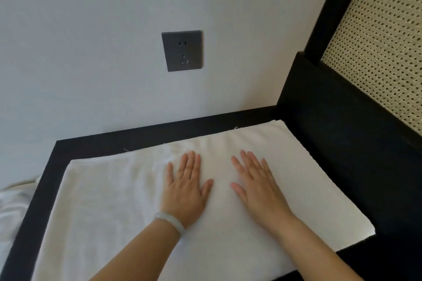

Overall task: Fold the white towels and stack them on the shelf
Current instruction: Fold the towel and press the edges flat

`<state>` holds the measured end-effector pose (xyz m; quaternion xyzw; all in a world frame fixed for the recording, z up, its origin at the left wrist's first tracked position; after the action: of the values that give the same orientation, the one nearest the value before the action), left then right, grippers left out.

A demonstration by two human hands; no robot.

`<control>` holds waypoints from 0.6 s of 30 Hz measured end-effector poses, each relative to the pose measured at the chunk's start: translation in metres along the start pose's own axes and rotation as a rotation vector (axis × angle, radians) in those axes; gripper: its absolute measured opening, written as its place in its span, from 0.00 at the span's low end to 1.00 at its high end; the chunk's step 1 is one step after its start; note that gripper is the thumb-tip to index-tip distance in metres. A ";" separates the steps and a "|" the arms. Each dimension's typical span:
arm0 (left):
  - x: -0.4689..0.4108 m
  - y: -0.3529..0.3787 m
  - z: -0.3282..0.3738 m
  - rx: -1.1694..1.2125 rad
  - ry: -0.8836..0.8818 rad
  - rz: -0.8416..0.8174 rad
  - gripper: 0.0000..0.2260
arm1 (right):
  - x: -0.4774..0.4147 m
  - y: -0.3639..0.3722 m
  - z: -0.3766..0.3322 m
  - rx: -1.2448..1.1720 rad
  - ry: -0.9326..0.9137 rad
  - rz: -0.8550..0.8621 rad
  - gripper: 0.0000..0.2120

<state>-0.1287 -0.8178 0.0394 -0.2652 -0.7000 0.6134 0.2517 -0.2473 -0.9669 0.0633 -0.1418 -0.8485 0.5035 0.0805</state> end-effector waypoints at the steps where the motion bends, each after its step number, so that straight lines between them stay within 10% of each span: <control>1: 0.000 0.000 -0.002 -0.003 0.007 0.002 0.36 | -0.012 0.012 -0.011 0.034 -0.046 -0.059 0.31; 8: -0.004 0.000 -0.072 -0.064 -0.165 -0.043 0.33 | -0.054 0.008 0.006 0.058 0.162 -0.091 0.32; 18: -0.019 0.008 -0.090 -0.043 -0.160 -0.133 0.31 | -0.118 0.040 -0.011 0.126 -0.029 -0.159 0.35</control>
<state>-0.0535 -0.7649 0.0414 -0.1738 -0.7468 0.5996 0.2295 -0.1261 -0.9772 0.0343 -0.0616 -0.8248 0.5499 0.1166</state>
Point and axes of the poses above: each hand's wrist, its own x-axis away from the middle knuckle, its own y-axis out of the palm, z = x × y, the point moved 5 cm from there along -x, towards the middle knuckle, and after that the axes turned 15 degrees about -x, right-handed, at the moved point
